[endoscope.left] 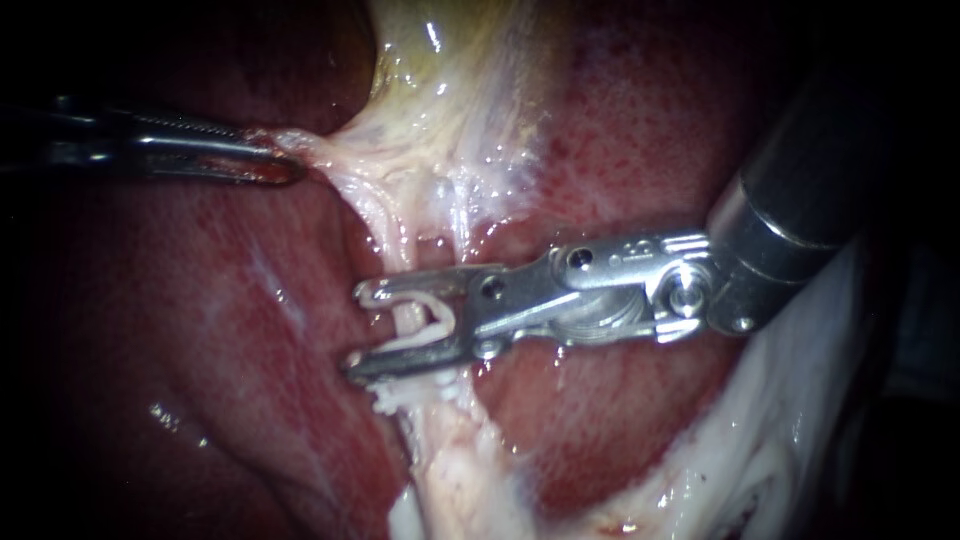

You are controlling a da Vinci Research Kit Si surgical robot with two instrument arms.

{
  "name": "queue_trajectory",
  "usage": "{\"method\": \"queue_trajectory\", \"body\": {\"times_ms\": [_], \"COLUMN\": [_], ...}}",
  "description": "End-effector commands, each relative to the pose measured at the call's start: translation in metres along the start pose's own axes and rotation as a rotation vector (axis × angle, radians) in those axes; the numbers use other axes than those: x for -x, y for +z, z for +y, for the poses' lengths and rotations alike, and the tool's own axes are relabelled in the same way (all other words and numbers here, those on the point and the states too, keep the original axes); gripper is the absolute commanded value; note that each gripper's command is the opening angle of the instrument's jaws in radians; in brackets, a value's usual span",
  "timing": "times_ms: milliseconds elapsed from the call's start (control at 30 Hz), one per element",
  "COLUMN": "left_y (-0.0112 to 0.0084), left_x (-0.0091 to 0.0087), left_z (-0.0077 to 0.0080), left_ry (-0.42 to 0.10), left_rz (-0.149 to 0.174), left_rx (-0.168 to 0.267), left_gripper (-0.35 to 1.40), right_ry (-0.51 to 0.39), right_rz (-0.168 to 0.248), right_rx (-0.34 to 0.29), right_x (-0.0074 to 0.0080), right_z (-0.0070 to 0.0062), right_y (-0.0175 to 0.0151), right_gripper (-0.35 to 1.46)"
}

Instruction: Clipping third clip left tube

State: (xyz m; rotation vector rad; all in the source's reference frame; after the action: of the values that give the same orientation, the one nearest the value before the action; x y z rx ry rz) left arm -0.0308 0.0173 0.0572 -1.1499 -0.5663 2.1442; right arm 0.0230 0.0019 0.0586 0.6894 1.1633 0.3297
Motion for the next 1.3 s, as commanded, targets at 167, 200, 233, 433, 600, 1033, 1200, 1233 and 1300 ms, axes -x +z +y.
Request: {"method": "queue_trajectory", "body": {"times_ms": [167,200,233,433,600,1033,1200,1233,1300], "left_y": [-0.0001,-0.0001,-0.0001,-0.0005,-0.0008,-0.0008,-0.0008,-0.0008,-0.0008], "left_x": [0.0001,0.0001,0.0001,0.0000,-0.0001,-0.0001,-0.0001,-0.0001,-0.0001], "left_z": [0.0000,0.0000,0.0000,-0.0001,-0.0001,-0.0001,-0.0001,-0.0001,-0.0001], "left_ry": [0.001,0.001,0.001,0.000,0.000,0.000,0.000,0.000,0.000], "left_rz": [0.000,0.000,0.000,0.000,-0.001,-0.001,-0.001,-0.001,-0.001], "left_rx": [0.000,0.000,0.000,0.003,0.005,0.005,0.005,0.005,0.005], "left_gripper": [-0.35,-0.35,-0.35,-0.35,-0.35,-0.35,-0.35,-0.35,-0.35], "right_ry": [0.058,0.070,0.070,0.092,0.118,0.173,0.185,0.189,0.196], "right_rz": [0.020,0.025,0.031,0.033,0.032,0.025,0.023,0.024,0.028], "right_rx": [-0.020,-0.026,-0.030,-0.034,-0.034,-0.034,-0.050,-0.055,-0.070], "right_x": [-0.0005,-0.0005,-0.0004,0.0006,0.0017,0.0049,0.0057,0.0059,0.0061], "right_z": [-0.0004,-0.0004,-0.0004,0.0001,0.0012,0.0040,0.0047,0.0047,0.0049], "right_y": [-0.0020,-0.0025,-0.0029,-0.0051,-0.0053,-0.0040,-0.0036,-0.0035,-0.0032], "right_gripper": [0.45,0.46,0.46,0.47,0.48,0.48,0.49,0.49,0.49]}}
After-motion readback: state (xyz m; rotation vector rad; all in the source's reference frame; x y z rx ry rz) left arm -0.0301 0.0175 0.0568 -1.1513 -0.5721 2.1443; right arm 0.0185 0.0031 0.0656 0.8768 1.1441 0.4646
